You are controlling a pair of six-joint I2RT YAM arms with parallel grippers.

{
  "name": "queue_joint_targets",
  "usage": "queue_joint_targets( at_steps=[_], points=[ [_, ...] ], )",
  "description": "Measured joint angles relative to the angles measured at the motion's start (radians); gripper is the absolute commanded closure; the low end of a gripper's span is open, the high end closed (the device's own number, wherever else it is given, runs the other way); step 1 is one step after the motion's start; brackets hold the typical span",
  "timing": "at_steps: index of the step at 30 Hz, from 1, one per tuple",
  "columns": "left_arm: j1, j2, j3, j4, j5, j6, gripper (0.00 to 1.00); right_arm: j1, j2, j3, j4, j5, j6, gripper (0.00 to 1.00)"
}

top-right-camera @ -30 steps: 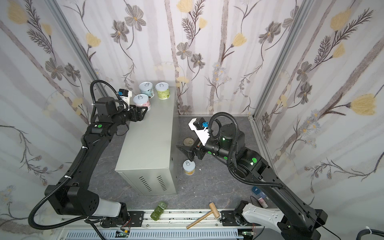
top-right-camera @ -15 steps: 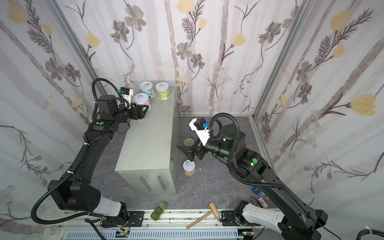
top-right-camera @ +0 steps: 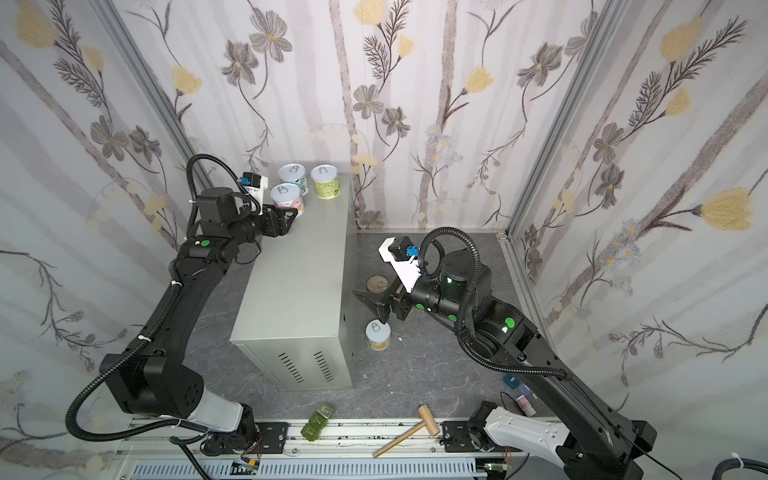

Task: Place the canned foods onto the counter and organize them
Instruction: 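Lower the pink can onto the cabinet and open the left gripper, then withdraw the left gripper while the right gripper lowers toward the yellow-labelled floor can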

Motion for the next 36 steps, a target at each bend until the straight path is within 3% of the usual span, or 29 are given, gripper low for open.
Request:
queue_joint_targets(
  at_steps=[14, 21, 29, 36],
  points=[
    [0.0, 0.019, 0.016, 0.007, 0.009, 0.0, 0.24, 0.0, -0.002, -0.005, 0.0, 0.0, 0.0, 0.0],
    [0.0, 0.008, 0.008, 0.007, 0.008, 0.0, 0.0, 0.0, -0.003, -0.005, 0.001, 0.0, 0.0, 0.0],
    [0.0, -0.056, -0.028, 0.005, -0.034, 0.0, 0.0, 0.0, -0.003, -0.005, 0.001, 0.0, 0.0, 0.0],
    [0.002, -0.201, -0.077, -0.065, -0.087, -0.008, 0.0, 0.0, 0.0, -0.003, -0.001, 0.052, 0.002, 0.0]
  ],
)
